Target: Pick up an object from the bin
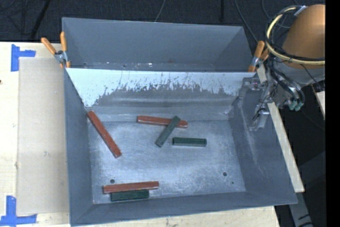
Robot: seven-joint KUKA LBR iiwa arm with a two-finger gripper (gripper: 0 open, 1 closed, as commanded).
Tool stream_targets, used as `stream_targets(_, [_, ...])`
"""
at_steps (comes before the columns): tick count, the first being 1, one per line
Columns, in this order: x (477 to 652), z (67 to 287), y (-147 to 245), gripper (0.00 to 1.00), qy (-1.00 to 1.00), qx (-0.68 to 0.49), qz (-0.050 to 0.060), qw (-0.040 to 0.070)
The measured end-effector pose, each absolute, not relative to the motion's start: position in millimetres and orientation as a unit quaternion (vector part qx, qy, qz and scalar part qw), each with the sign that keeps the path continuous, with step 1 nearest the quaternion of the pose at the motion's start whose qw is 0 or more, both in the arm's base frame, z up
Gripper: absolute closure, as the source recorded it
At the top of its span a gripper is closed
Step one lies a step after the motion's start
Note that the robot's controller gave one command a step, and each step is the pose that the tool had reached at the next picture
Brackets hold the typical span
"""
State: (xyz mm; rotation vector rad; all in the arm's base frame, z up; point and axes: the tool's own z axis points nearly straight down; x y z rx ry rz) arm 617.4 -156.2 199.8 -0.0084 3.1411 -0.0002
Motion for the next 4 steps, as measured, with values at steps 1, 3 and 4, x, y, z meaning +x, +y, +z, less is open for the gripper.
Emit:
stream_targets(1, [583.2, 65, -86, 0.0, 0.998, 0.06, 0.002, -0.005])
stream_targets(3, [581.3, 70, -8, 1.0, 0.997, 0.078, 0.0, 0.0])
stream_targets(4, [613.8, 216, -9, 1.0, 0.998, 0.066, 0.001, 0.005])
